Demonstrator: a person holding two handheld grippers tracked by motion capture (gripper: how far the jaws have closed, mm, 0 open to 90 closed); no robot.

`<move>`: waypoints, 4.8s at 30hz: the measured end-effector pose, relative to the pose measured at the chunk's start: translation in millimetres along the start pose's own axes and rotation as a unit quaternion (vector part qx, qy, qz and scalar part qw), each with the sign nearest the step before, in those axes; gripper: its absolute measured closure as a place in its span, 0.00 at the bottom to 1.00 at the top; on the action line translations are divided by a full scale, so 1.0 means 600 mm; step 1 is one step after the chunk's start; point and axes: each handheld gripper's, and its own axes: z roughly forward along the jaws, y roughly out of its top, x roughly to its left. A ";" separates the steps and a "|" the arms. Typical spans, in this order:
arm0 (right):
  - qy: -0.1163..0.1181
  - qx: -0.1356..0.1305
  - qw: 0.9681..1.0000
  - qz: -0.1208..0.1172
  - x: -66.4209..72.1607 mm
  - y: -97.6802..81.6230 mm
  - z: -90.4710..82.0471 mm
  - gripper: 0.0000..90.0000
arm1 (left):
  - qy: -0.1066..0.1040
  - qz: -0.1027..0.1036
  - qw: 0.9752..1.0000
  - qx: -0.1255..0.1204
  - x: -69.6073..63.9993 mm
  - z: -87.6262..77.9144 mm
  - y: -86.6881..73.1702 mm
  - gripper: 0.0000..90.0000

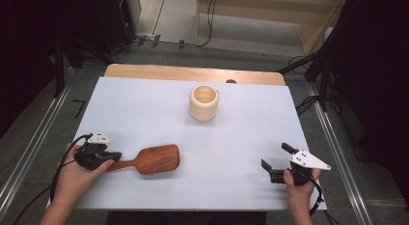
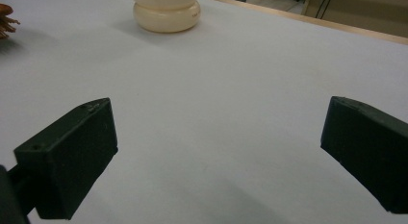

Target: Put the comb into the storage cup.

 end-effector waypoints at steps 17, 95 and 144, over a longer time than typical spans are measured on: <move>-0.005 0.000 1.000 -0.004 0.001 -0.001 0.001 0.00 | -0.015 0.014 1.000 -0.005 -0.045 -0.014 -0.033 1.00; -0.012 -0.008 1.000 -0.004 0.015 0.017 0.000 0.00 | -0.023 0.062 0.982 -0.175 -0.142 0.010 0.047 0.80; 0.123 -0.045 0.988 0.088 0.188 0.175 0.072 0.00 | -0.065 0.035 0.950 -0.303 -0.217 0.033 0.070 0.80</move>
